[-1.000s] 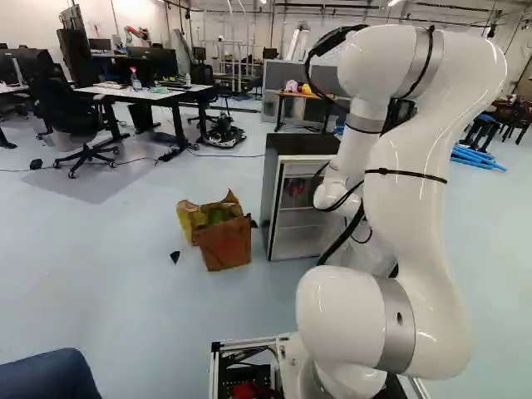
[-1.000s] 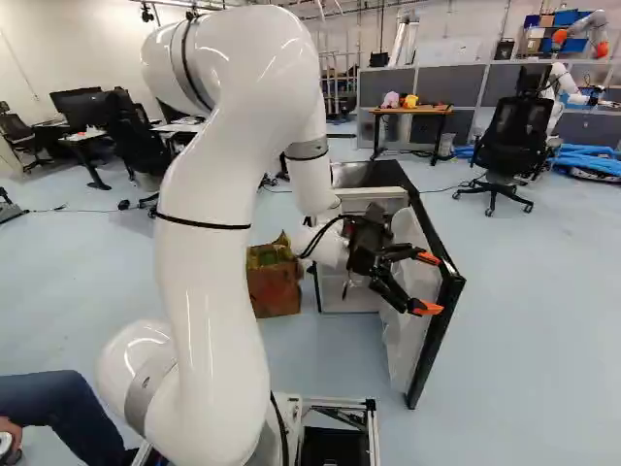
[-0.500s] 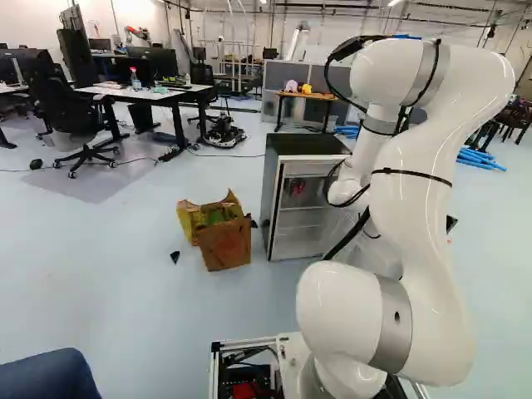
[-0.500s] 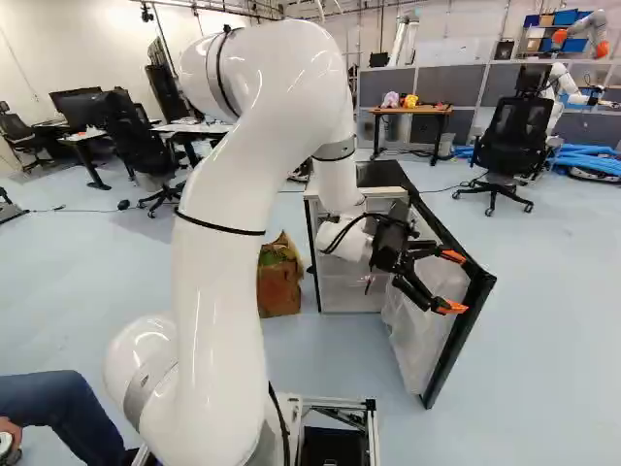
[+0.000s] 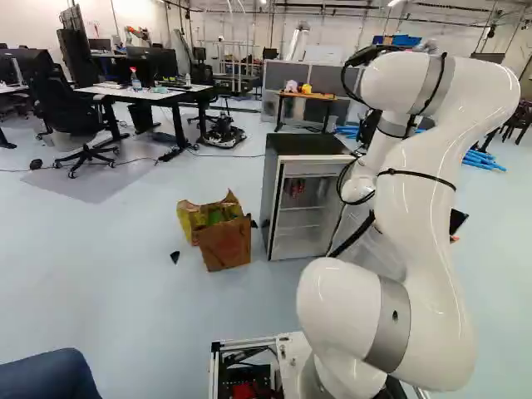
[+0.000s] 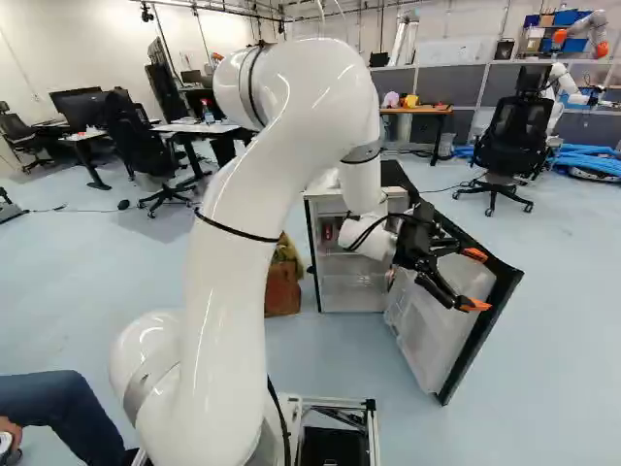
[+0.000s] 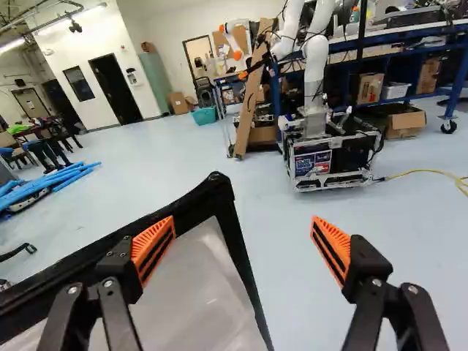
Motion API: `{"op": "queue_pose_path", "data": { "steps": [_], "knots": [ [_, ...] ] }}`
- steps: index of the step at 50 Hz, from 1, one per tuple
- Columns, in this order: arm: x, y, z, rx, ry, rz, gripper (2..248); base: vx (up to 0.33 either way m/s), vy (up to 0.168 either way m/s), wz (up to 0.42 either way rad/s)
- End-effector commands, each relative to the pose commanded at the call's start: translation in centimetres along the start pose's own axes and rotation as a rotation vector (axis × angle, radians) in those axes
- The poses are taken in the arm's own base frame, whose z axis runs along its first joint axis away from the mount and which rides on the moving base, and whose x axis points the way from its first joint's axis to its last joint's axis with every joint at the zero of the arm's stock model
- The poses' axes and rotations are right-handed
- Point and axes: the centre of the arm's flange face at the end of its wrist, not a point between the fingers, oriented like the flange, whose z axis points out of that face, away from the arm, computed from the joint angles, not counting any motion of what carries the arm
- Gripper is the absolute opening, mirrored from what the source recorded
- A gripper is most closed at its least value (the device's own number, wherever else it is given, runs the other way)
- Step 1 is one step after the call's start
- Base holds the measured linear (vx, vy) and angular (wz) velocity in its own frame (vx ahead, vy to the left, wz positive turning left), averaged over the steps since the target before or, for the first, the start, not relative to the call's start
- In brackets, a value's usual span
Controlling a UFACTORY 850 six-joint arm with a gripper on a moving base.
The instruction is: Grab a drink from the fridge
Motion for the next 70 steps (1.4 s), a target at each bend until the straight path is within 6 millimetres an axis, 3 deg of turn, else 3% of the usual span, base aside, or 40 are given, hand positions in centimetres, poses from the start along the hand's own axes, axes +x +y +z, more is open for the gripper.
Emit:
{"op": "queue_pose_path", "data": {
  "steps": [13, 26, 45, 70],
  "knots": [
    [-0.1, -1.4, 2.5, 0.010, -0.008, 0.021, 247, 0.000, 0.000, 0.000],
    [0.2, -0.9, 2.7, 0.016, -0.005, 0.012, 247, 0.000, 0.000, 0.000],
    [1.0, 1.3, 1.2, 0.171, -0.022, -0.077, 247, 0.000, 0.000, 0.000],
    [2.1, 4.2, -2.3, 0.430, -0.059, -0.198, 247, 0.000, 0.000, 0.000]
  ]
}}
